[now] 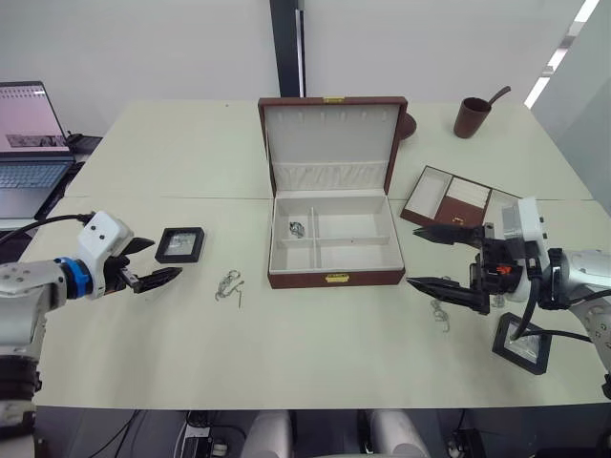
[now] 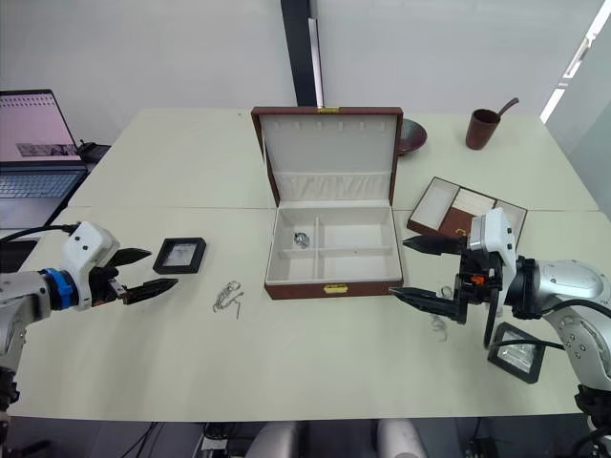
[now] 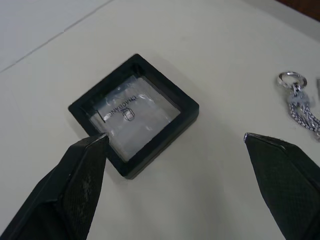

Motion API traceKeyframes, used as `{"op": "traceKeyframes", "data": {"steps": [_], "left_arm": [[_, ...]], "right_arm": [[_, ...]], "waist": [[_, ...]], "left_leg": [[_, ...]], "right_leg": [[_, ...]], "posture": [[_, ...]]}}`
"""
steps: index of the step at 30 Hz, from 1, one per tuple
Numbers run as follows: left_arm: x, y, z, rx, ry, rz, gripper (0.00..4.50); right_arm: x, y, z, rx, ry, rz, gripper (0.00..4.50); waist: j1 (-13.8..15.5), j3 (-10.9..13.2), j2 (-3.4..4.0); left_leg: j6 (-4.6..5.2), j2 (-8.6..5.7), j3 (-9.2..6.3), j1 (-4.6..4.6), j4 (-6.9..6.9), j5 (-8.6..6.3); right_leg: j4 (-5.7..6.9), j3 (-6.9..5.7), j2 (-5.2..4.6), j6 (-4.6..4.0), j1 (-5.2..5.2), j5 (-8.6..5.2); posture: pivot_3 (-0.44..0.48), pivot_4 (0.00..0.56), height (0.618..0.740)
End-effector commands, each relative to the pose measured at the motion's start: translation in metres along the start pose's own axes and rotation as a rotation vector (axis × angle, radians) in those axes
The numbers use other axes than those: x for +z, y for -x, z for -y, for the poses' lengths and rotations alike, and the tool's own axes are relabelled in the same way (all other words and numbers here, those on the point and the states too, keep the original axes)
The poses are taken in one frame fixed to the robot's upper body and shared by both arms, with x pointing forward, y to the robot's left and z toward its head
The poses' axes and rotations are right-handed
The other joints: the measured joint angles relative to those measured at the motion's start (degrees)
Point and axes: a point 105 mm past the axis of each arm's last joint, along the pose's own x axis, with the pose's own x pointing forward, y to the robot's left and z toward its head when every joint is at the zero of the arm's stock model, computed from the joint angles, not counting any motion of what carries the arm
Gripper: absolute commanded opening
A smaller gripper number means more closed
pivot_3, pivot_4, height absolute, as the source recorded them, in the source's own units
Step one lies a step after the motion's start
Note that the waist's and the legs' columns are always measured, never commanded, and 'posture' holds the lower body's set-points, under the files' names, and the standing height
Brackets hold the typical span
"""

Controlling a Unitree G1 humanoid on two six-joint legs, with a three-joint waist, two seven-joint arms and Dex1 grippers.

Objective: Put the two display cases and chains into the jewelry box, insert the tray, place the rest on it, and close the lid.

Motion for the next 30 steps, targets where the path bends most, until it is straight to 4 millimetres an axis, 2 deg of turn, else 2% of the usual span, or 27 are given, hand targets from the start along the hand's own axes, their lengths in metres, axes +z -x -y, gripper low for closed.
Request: {"op": "traceKeyframes", "data": {"steps": [1, 10, 18, 21, 30], "left_arm": [[0.004, 0.003, -0.007, -0.048, -0.096, -0.060, 4.47], [-0.002, -0.010, -0.015, -0.157, -0.213, -0.201, 4.47], [0.002, -0.014, -0.019, -0.191, -0.238, -0.225, 4.47], [0.001, -0.016, -0.019, -0.192, -0.240, -0.227, 3.87], [-0.003, -0.019, -0.022, -0.177, -0.243, -0.242, 1.09]], "right_arm": [[0.004, 0.003, 0.000, -0.018, 0.045, 0.012, 4.50], [0.003, 0.002, -0.005, -0.044, 0.047, 0.014, 4.50], [0.004, 0.001, -0.009, -0.052, 0.048, 0.022, 4.50], [0.004, 0.000, -0.012, -0.045, 0.046, 0.024, 4.50], [-0.001, 0.001, -0.012, -0.043, 0.055, 0.016, 4.50]], "waist": [[-0.05, 0.00, 0.00], [-0.25, 0.00, 0.00], [-0.25, 0.00, -0.01], [-0.24, 0.00, -0.01], [-0.21, 0.00, -0.02]], "left_leg": [[0.00, 0.00, 0.00, 0.01, 0.00, 0.00], [0.00, 0.08, 0.03, -0.01, 0.02, 0.00], [0.00, 0.08, 0.04, -0.07, 0.04, 0.00], [0.00, 0.08, 0.02, -0.06, 0.04, 0.00], [0.00, 0.08, 0.02, -0.06, 0.08, 0.00]], "right_leg": [[0.02, 0.00, 0.02, 0.00, 0.00, 0.00], [0.08, 0.00, 0.37, -0.01, -0.06, 0.00], [0.07, 0.01, 0.37, -0.01, -0.09, 0.00], [0.08, 0.00, 0.37, -0.01, -0.09, 0.00], [0.11, -0.01, 0.37, -0.01, -0.08, 0.00]], "posture": [[0.000, 0.150, 0.740], [0.000, 0.150, 0.740], [0.000, 0.150, 0.740], [0.000, 0.150, 0.740], [0.000, 0.150, 0.740]]}}
